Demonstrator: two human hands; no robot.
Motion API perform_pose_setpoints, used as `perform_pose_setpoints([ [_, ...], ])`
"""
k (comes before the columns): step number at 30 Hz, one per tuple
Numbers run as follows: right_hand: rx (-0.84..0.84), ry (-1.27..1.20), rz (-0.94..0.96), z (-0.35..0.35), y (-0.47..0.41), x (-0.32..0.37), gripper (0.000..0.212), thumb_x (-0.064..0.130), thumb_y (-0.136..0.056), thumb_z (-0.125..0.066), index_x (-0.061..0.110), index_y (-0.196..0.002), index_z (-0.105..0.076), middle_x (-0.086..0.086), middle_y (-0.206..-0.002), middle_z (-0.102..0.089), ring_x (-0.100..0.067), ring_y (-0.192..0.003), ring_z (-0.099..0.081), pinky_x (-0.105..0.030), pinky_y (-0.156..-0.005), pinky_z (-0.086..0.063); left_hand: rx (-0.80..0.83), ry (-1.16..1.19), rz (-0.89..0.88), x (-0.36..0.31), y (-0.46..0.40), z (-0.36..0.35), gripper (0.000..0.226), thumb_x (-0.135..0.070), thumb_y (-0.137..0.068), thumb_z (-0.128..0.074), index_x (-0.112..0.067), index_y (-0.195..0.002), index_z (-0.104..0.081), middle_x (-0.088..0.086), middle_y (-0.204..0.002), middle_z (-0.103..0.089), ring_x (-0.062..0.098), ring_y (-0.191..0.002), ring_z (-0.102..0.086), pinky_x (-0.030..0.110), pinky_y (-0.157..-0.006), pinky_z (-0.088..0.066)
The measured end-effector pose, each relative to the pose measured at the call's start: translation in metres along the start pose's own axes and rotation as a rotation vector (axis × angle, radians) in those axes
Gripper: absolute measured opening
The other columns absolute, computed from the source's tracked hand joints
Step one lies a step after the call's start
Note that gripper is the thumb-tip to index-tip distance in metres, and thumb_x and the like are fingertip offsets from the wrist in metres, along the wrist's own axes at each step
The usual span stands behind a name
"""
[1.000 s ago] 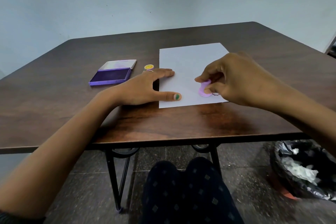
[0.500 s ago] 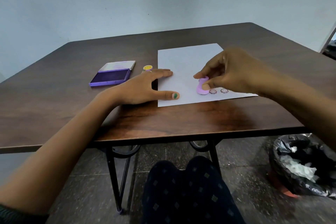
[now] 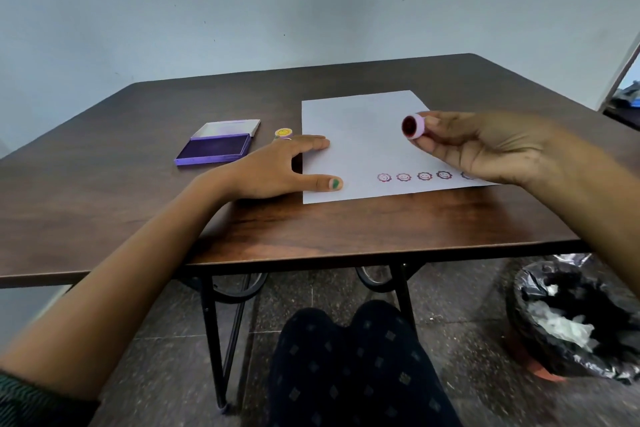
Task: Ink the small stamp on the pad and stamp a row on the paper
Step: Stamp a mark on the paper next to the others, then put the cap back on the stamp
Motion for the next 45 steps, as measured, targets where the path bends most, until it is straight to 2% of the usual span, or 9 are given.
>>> perform_pose_setpoints([
  [6, -0.019, -0.185, -0.051, 0.004, 0.005, -0.003, 0.023, -0.006, -0.086, -0.051, -0.007, -0.107, -0.06, -0.012, -0.107, -0.067, -0.018, -0.101, -0.066, -0.029, -0.066, -0.061, -0.014, 0.01, -0.006, 0.0, 0.001, 0.0, 0.09, -0.067, -0.065, -0.056, -0.028, -0.143, -0.034, -0.014, -0.153, -0.029, -0.01, -0.126, -0.02, 0.015, -0.105, -0.011],
  [10, -0.016, -0.199, -0.062, 0.002, 0.005, -0.005, 0.016, -0.007, -0.085, -0.051, -0.007, -0.097, -0.062, -0.013, -0.1, -0.068, -0.019, -0.1, -0.066, -0.03, -0.066, -0.061, -0.037, 0.024, -0.007, -0.001, 0.001, 0.001, 0.086, -0.065, -0.066, -0.056, -0.028, -0.142, -0.035, -0.014, -0.152, -0.03, -0.002, -0.135, -0.023, 0.017, -0.106, -0.014],
  [15, -0.009, -0.198, -0.061, -0.003, 0.005, -0.006, 0.017, -0.009, -0.08, -0.053, -0.008, -0.093, -0.062, -0.015, -0.098, -0.069, -0.021, -0.101, -0.066, -0.031, -0.062, -0.061, -0.118, 0.079, -0.029, -0.004, 0.004, 0.005, 0.08, -0.065, -0.068, -0.055, -0.029, -0.138, -0.041, -0.016, -0.147, -0.038, -0.009, -0.124, -0.028, 0.015, -0.101, -0.018],
  [21, 0.006, -0.196, -0.055, -0.022, -0.001, -0.006, 0.011, -0.009, -0.081, -0.056, -0.009, -0.089, -0.063, -0.017, -0.092, -0.07, -0.022, -0.094, -0.069, -0.034, -0.066, -0.062, -0.323, 0.061, -0.014, 0.002, 0.007, 0.029, 0.059, -0.058, -0.079, -0.057, -0.03, -0.13, -0.052, -0.011, -0.14, -0.049, 0.003, -0.121, -0.044, 0.022, -0.097, -0.029],
  [25, 0.031, -0.182, -0.042, -0.046, -0.01, -0.005, 0.014, -0.01, -0.081, -0.057, -0.011, -0.093, -0.062, -0.018, -0.092, -0.068, -0.024, -0.095, -0.068, -0.037, -0.069, -0.061, -0.336, 0.014, 0.057, 0.022, 0.006, 0.05, 0.051, -0.05, -0.083, -0.06, -0.028, -0.129, -0.054, -0.009, -0.139, -0.05, 0.007, -0.128, -0.042, 0.023, -0.103, -0.029],
  [32, 0.113, -0.144, -0.049, -0.089, -0.03, -0.005, 0.011, -0.013, -0.083, -0.054, -0.013, -0.079, -0.064, -0.02, -0.064, -0.072, -0.024, -0.058, -0.071, -0.033, -0.06, -0.061, -0.226, -0.035, 0.158, 0.039, -0.017, 0.069, 0.052, -0.032, -0.083, -0.067, -0.01, -0.129, -0.054, 0.005, -0.137, -0.054, 0.018, -0.122, -0.051, 0.019, -0.096, -0.034],
  [37, 0.095, -0.116, -0.029, -0.104, -0.045, -0.005, 0.01, -0.013, -0.084, -0.054, -0.012, -0.08, -0.062, -0.018, -0.061, -0.071, -0.024, -0.057, -0.07, -0.03, -0.056, -0.061, -0.115, -0.038, 0.193, 0.039, -0.037, 0.068, 0.053, -0.029, -0.08, -0.071, -0.007, -0.126, -0.056, 0.009, -0.126, -0.061, 0.013, -0.101, -0.056, 0.015, -0.082, -0.037],
  [40, 0.08, -0.092, -0.026, -0.106, -0.05, -0.007, 0.009, -0.011, -0.085, -0.054, -0.011, -0.081, -0.062, -0.019, -0.075, -0.068, -0.024, -0.069, -0.067, -0.029, -0.058, -0.06, -0.111, -0.048, 0.195, 0.044, -0.044, 0.065, 0.046, -0.024, -0.08, -0.072, -0.006, -0.12, -0.061, 0.01, -0.117, -0.066, 0.013, -0.092, -0.059, 0.018, -0.081, -0.041],
  [45, 0.073, -0.078, -0.025, -0.103, -0.053, -0.009, 0.007, -0.01, -0.085, -0.055, -0.01, -0.083, -0.062, -0.018, -0.076, -0.067, -0.024, -0.076, -0.065, -0.03, -0.061, -0.059, -0.179, -0.058, 0.14, 0.048, -0.046, 0.063, 0.013, -0.018, -0.079, -0.072, -0.017, -0.092, -0.072, 0.006, -0.095, -0.074, 0.002, -0.071, -0.062, 0.019, -0.076, -0.047],
])
Point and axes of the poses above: each hand's wrist, its own y-axis away from the middle knuckle, its own z-axis out of the back of the hand, x = y × z, the point moved 3 cm from there along -y, towards the middle knuckle
